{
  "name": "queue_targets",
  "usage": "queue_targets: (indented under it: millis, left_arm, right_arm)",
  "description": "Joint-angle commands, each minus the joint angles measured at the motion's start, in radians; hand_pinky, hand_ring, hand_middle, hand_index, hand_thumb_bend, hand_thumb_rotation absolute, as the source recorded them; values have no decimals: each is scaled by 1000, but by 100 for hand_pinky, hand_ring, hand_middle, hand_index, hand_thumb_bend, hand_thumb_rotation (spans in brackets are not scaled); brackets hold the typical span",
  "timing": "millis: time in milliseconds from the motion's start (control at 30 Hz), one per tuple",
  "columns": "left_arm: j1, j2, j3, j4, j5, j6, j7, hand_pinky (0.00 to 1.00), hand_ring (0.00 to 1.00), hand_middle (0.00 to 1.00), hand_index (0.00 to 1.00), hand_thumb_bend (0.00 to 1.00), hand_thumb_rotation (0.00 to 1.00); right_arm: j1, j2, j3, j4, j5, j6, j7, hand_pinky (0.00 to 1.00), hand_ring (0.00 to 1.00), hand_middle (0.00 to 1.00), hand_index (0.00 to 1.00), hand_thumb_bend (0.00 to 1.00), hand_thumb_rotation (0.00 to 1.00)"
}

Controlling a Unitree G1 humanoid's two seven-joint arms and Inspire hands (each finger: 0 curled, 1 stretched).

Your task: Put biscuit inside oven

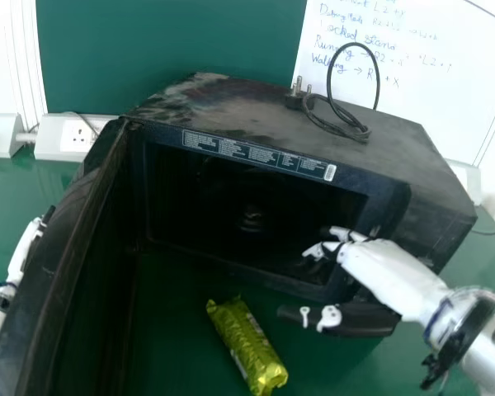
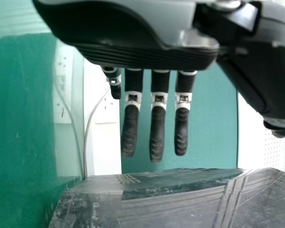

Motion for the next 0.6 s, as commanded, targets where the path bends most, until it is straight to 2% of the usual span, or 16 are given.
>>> queue_targets:
  millis: [0, 167, 333, 467, 567]
  left_arm:
    - [-6, -11, -5, 4, -4, -9, -8, 32, 36, 43, 50, 51, 6]
    - [6, -21, -15, -36, 13, 6, 18, 31, 35, 42, 49, 51, 6]
    - [13, -20, -24, -60, 39, 9, 45, 31, 36, 42, 49, 51, 6]
    - [12, -18, -30, -64, 39, 11, 43, 31, 35, 42, 49, 51, 6]
    - [13, -24, -33, -74, 33, 21, 44, 31, 35, 42, 49, 51, 6]
  right_arm:
    - [-40, -57, 29, 4, 25, 20, 35, 54, 73, 81, 86, 100, 50]
    - [-60, -79, 64, -4, -7, 75, 20, 56, 75, 83, 85, 100, 52]
    - [-88, -87, 144, -55, -103, 207, 2, 60, 77, 83, 84, 100, 52]
    - [-119, -89, 224, -92, -184, 320, 7, 54, 73, 81, 83, 100, 49]
    - [-119, -95, 290, -112, -261, 369, 11, 57, 74, 83, 84, 100, 52]
